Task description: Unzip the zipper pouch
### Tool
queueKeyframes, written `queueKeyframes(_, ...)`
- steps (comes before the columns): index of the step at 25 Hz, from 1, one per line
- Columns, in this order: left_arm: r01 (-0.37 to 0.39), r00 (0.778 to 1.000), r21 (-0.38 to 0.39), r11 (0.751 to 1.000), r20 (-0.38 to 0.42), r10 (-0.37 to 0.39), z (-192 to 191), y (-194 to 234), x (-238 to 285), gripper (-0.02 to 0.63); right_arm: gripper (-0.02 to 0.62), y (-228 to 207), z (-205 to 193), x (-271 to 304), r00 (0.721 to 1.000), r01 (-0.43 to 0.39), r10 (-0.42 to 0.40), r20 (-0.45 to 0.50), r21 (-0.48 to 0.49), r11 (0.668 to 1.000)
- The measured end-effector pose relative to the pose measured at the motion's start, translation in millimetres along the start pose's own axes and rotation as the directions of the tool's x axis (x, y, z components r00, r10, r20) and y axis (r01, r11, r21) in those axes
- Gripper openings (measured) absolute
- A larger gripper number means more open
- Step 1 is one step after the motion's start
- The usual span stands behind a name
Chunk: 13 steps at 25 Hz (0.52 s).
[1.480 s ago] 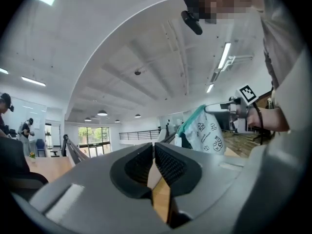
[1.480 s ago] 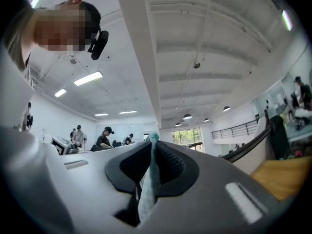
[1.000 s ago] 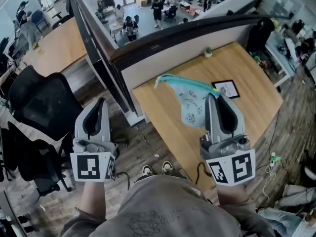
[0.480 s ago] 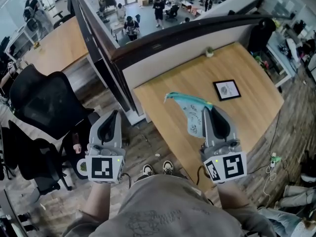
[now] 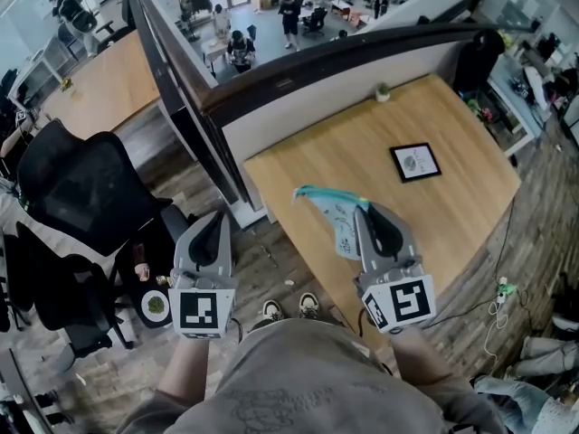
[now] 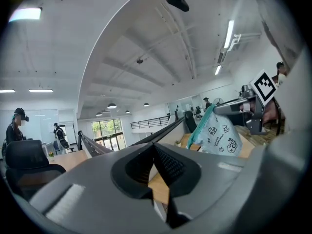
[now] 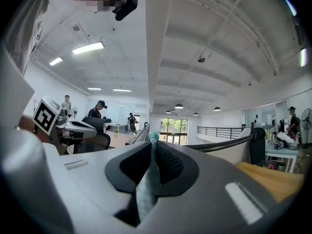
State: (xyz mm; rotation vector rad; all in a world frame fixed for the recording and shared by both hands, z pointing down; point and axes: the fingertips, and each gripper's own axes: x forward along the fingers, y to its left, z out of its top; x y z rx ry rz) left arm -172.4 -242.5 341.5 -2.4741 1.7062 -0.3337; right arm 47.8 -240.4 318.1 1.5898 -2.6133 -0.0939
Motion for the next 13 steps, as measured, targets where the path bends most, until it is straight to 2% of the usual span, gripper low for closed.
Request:
queueKeyframes(4,-0.005,1.000,0.012,1.000,0.010,0.005,5.4,3.7,1.1,0.000,0.038,1.3,3.1,-1.8,1.000,-0.005,0.005,0.009,-0.012,1.000)
queueKeyframes(8,-0.009,1.000,-0.006,1.000,-0.012,0.009,2.7,4.2,-0.2,0.000,0.038,0.7,3.8,-3.5,1.000,-0.002,0.002,0.013,-0.015,1.000)
queueKeyframes(13,-0.015,1.000,0.004,1.000,0.014,0.015,8.5,7.7,1.6,0.000,0.038,-0.1,4.8,-2.9,1.000,0.008,-0.008,-0.007,-0.054,0.999)
